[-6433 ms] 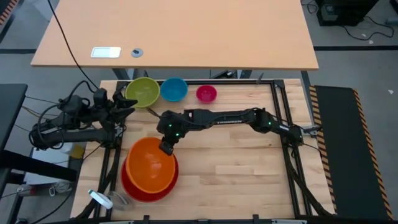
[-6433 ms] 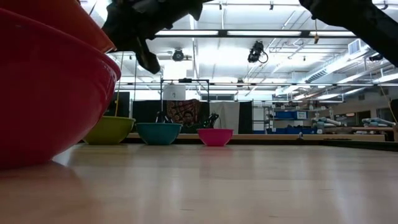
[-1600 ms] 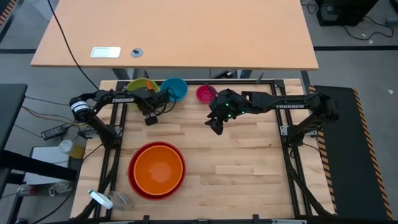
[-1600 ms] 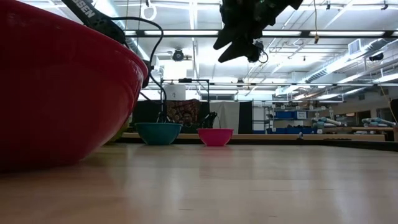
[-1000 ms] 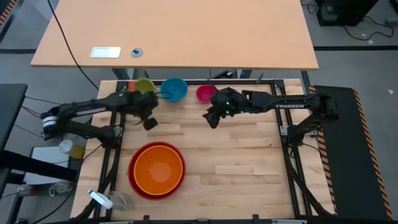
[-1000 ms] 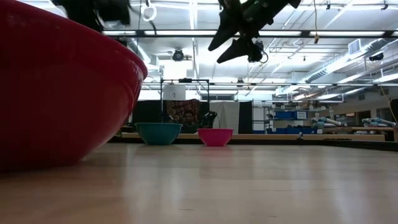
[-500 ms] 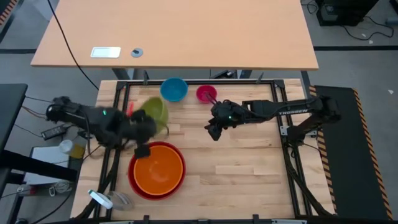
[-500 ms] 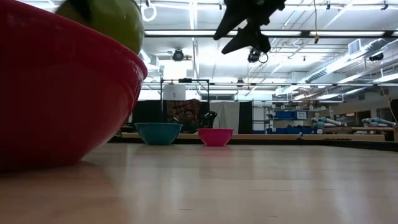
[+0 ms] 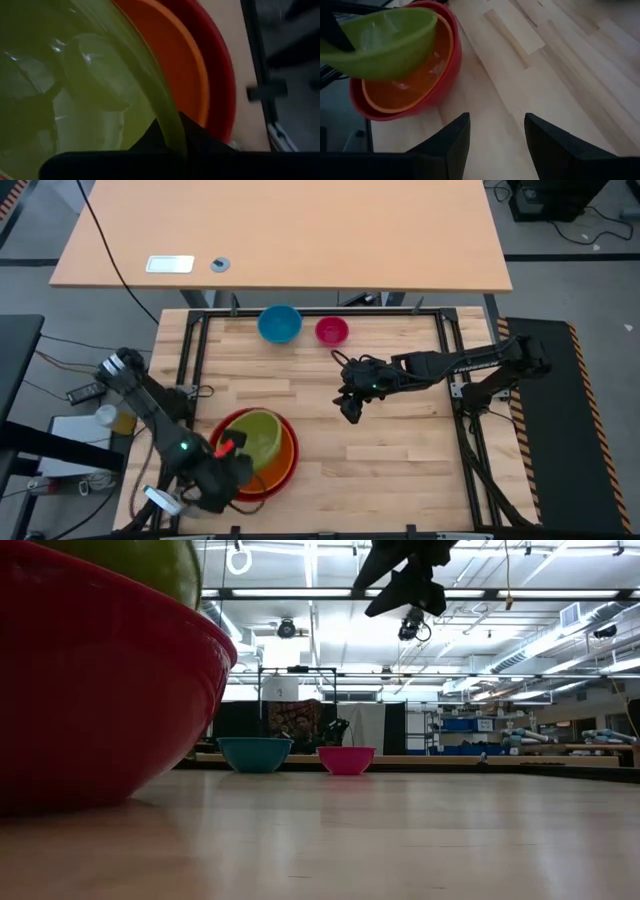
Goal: Nest bowls inside each other
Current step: Stack the green bowl on top of the orange bowl
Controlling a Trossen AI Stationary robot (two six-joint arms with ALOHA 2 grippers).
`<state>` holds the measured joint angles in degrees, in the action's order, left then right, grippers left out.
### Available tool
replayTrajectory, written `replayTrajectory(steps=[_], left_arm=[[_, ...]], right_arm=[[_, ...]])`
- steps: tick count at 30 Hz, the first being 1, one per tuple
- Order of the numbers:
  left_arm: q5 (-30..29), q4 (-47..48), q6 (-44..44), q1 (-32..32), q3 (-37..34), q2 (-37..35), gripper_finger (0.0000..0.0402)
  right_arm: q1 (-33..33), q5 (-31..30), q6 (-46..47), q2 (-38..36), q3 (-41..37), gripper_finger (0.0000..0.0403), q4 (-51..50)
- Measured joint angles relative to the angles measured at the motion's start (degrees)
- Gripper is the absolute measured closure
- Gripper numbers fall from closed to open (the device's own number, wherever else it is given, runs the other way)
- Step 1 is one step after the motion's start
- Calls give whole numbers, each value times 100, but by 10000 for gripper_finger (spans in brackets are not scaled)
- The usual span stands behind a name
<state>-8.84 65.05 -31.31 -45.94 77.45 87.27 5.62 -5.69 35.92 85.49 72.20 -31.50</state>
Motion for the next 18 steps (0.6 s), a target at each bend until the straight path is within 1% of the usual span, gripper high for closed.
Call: replayTrajectory(steps=[4, 7, 9, 12, 14, 16, 18], left_arm=[[423, -96, 245, -18, -2, 373, 389], [431, -71, 390, -10, 0, 575, 385], [427, -43, 389, 42, 0, 669, 376], [407, 29, 343, 136, 0, 723, 346], [476, 31, 276, 217, 0, 727, 317], [639, 11, 233, 306, 0, 710, 285], [941, -50, 227, 402, 0, 659, 252]], right_arm=[[27, -39, -17, 0, 0, 209, -5], [27, -42, -13, 0, 0, 209, -1], [29, -41, -12, 0, 0, 209, 2], [77, -46, 9, 0, 0, 209, 4], [118, -71, 9, 0, 0, 209, 8], [149, -96, 9, 0, 0, 209, 8], [156, -137, 9, 0, 0, 209, 10]])
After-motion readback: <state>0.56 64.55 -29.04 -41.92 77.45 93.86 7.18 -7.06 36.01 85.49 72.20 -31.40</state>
